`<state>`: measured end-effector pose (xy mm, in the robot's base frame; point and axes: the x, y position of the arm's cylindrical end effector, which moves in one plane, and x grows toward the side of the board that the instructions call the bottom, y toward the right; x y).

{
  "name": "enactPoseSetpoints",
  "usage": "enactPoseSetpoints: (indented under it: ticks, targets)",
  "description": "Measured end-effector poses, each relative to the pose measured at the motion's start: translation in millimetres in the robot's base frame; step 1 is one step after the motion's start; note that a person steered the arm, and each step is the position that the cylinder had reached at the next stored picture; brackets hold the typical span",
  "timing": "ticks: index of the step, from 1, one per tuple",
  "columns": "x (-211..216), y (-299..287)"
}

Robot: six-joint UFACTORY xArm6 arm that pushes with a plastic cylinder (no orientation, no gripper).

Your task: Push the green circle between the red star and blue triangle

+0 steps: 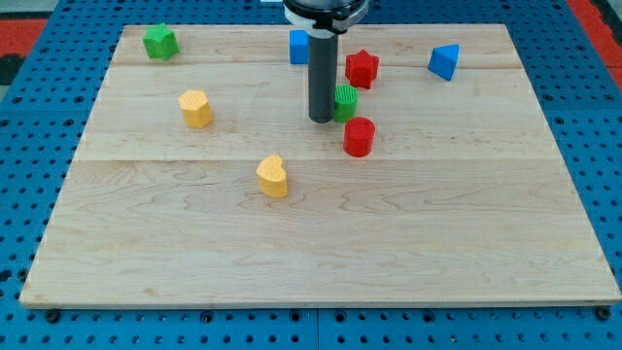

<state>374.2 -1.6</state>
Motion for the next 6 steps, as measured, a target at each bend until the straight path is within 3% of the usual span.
enactPoseSetpoints:
  ticks: [1, 2, 3, 4, 6]
  targets:
    - [0, -46]
    - [-16, -31]
    - [-24, 55]
    - [-24, 106]
    - [23, 123]
